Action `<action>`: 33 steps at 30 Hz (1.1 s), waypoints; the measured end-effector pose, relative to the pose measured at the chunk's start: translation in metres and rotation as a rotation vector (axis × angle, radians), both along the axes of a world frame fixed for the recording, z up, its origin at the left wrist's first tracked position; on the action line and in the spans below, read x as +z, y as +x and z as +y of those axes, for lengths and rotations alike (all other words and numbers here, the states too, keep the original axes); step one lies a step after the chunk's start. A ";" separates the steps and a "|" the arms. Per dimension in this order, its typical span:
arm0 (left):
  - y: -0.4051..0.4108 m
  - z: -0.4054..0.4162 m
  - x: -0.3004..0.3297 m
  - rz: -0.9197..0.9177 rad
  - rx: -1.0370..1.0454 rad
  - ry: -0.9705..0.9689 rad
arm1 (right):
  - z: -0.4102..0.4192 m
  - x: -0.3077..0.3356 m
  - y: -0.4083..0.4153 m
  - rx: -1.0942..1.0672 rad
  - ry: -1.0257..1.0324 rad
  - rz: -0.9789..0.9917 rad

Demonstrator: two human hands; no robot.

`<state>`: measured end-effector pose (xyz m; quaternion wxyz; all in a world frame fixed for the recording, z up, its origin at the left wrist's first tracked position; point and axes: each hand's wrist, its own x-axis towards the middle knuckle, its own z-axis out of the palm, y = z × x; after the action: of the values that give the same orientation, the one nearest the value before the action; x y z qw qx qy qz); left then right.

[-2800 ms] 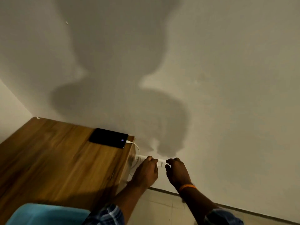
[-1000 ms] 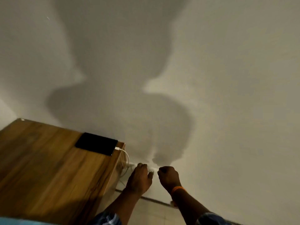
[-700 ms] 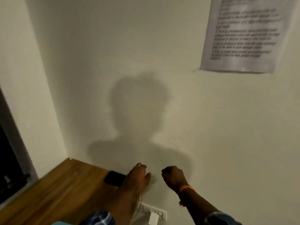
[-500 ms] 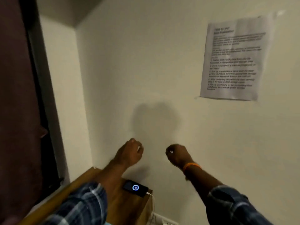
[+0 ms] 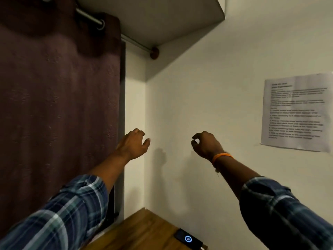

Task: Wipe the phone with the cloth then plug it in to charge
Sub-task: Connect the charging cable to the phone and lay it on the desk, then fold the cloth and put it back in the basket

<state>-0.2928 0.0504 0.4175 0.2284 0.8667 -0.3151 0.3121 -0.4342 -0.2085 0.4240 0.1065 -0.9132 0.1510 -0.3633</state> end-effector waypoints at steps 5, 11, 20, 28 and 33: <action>0.016 0.032 0.007 0.006 0.025 -0.001 | 0.036 0.017 0.026 0.043 -0.015 -0.019; 0.034 0.061 -0.010 0.047 0.061 0.031 | 0.068 0.002 0.060 0.090 0.018 0.013; 0.069 0.118 -0.084 0.228 0.060 0.137 | 0.129 -0.079 0.111 0.203 0.211 0.140; 0.088 0.189 -0.210 0.519 0.121 0.269 | 0.204 -0.192 0.153 0.280 0.244 0.424; 0.083 0.233 -0.303 0.728 0.115 0.419 | 0.251 -0.287 0.169 0.345 0.246 0.656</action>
<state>-0.2095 0.2836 0.1146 0.1259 0.9642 -0.2218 -0.0730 -0.2649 0.0428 0.1369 0.2206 -0.9733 0.0635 -0.0078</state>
